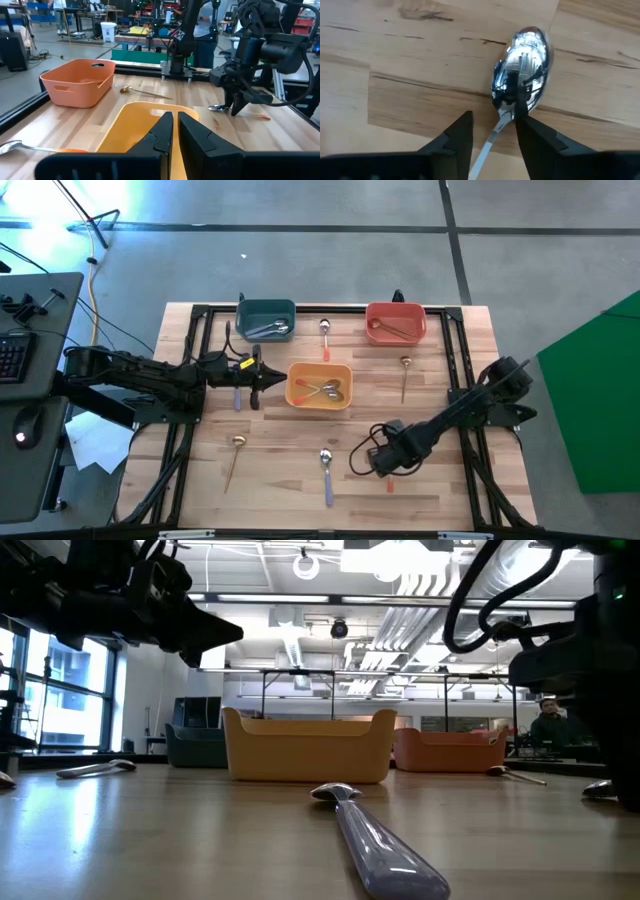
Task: Sort silverware by color (type)
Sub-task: Put the orange spoon into the yellow bin
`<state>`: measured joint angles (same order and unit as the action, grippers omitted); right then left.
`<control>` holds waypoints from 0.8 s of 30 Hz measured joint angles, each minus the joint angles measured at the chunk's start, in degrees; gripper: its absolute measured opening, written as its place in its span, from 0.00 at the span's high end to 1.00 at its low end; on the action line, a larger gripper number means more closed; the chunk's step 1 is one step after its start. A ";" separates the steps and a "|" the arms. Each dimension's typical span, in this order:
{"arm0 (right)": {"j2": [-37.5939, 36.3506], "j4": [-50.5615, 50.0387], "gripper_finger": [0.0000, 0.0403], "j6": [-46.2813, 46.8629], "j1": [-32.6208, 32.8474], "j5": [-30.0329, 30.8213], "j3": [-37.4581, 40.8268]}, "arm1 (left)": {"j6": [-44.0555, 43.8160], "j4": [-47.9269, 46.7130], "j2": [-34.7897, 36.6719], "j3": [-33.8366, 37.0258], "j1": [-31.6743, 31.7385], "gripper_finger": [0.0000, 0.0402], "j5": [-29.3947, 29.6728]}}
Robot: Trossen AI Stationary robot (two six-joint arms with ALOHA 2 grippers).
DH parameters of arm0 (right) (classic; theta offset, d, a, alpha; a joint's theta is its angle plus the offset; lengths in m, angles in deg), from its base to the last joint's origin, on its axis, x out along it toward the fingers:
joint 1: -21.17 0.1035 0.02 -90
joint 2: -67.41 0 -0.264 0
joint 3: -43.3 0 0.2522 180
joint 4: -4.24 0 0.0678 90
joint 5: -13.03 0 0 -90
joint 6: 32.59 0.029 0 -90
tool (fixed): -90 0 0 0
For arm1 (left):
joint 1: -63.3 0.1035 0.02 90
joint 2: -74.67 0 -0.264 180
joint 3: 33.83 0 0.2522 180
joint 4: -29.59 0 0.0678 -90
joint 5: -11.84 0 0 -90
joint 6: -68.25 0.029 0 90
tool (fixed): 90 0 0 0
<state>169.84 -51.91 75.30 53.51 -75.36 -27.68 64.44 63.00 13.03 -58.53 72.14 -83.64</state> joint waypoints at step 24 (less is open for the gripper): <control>1.40 -22.86 0.99 -64.38 -16.05 12.73 -31.10 | -4.93 1.30 4.78 -0.02 1.14 0.96 7.11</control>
<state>171.24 -74.77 10.92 37.46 -62.63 -58.78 59.51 64.31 17.81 -58.55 73.28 -76.53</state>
